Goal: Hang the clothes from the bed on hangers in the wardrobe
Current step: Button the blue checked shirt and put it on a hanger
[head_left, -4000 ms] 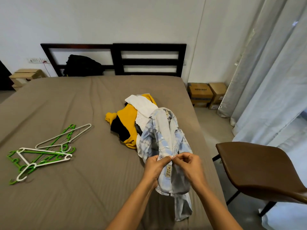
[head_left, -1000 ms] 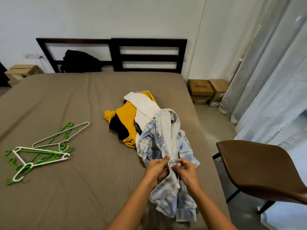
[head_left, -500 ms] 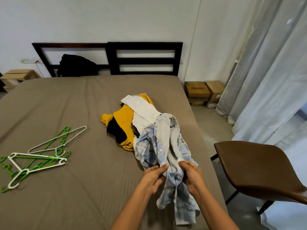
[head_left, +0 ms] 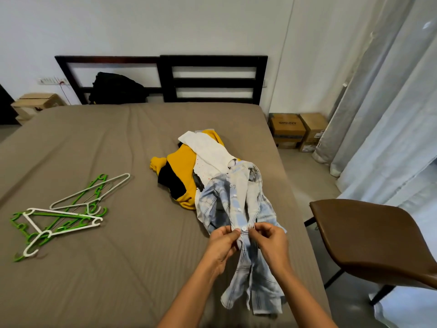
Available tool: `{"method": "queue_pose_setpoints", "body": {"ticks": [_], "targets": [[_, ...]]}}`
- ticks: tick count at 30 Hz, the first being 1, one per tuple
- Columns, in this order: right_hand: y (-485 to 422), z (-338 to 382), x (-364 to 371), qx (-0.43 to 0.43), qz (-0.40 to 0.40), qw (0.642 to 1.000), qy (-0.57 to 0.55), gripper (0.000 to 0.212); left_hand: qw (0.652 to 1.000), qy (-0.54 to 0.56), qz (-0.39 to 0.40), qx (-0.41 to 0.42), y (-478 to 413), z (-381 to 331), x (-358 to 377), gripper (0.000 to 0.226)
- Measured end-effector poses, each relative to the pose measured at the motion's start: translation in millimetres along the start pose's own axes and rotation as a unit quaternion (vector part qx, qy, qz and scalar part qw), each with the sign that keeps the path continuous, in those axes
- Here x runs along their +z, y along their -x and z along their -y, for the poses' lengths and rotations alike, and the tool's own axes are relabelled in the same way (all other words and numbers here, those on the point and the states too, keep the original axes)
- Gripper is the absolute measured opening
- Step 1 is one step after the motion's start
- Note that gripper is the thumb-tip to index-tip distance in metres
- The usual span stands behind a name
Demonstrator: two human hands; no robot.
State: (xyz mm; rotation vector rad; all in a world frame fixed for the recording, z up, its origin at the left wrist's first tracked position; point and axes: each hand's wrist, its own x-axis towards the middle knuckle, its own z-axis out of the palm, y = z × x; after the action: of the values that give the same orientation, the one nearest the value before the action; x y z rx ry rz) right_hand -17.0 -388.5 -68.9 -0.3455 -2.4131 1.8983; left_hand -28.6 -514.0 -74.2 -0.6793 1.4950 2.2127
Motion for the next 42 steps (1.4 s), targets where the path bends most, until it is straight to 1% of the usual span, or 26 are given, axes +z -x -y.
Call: {"method": "queue_pose_setpoints", "body": {"ticks": [3, 5, 7, 9, 12, 13, 17, 20, 23, 26, 28, 30, 33, 36, 38, 40, 42], "targets": [[0, -3, 1, -0.011, -0.021, 0.999, 0.030, 0.007, 1.000, -0.014, -0.008, 0.005, 1, 0, 4, 0.007], [0, -4, 2, -0.014, -0.017, 0.998, 0.051, 0.005, 0.998, -0.057, -0.018, 0.014, 1, 1, 5, 0.007], [1, -4, 0, -0.017, -0.011, 0.998, 0.065, 0.007, 0.996, -0.080, -0.023, 0.026, 1, 2, 4, 0.011], [3, -2, -2, -0.015, -0.015, 0.998, 0.056, 0.010, 0.996, -0.076, -0.024, 0.039, 3, 2, 3, 0.012], [8, 0, -7, -0.021, -0.092, 0.995, 0.036, 0.006, 0.992, -0.098, -0.039, 0.073, 6, 1, 1, 0.015], [9, 1, -8, -0.034, -0.103, 0.993, 0.045, 0.007, 0.990, -0.108, -0.044, 0.083, 6, 2, 0, 0.017], [11, 5, -5, -0.098, -0.025, 0.986, 0.132, 0.007, 0.983, -0.146, -0.050, 0.104, 6, 3, -2, 0.022], [7, 2, -5, -0.090, 0.010, 0.982, 0.163, 0.007, 0.983, -0.144, -0.042, 0.103, 5, 2, -3, 0.022], [4, -2, -7, -0.056, 0.041, 0.989, 0.127, 0.007, 0.980, -0.163, -0.051, 0.102, 4, 0, -4, 0.026], [4, -2, -8, -0.015, 0.064, 0.997, 0.032, 0.014, 0.979, -0.176, -0.044, 0.098, 3, -4, -5, 0.032], [4, 0, -9, 0.009, 0.068, 0.998, -0.017, 0.020, 0.975, -0.192, -0.038, 0.101, 2, -7, -7, 0.036], [3, -1, -9, 0.026, 0.063, 0.997, -0.030, 0.023, 0.971, -0.209, -0.037, 0.109, 2, -7, -8, 0.037], [2, -4, -8, 0.029, 0.062, 0.998, -0.010, 0.021, 0.965, -0.233, -0.040, 0.118, 0, -6, -9, 0.038], [3, -6, -7, 0.016, 0.052, 0.998, 0.036, 0.024, 0.959, -0.251, -0.045, 0.124, -1, -5, -9, 0.038], [4, -6, -5, 0.005, 0.059, 0.997, 0.057, 0.025, 0.956, -0.255, -0.058, 0.130, 0, -4, -8, 0.037], [7, -6, -3, -0.001, 0.071, 0.995, 0.064, 0.024, 0.952, -0.261, -0.077, 0.143, 0, -3, -8, 0.037], [9, -5, -1, 0.003, 0.077, 0.996, 0.040, 0.024, 0.946, -0.274, -0.090, 0.151, 1, -3, -9, 0.036]]}}
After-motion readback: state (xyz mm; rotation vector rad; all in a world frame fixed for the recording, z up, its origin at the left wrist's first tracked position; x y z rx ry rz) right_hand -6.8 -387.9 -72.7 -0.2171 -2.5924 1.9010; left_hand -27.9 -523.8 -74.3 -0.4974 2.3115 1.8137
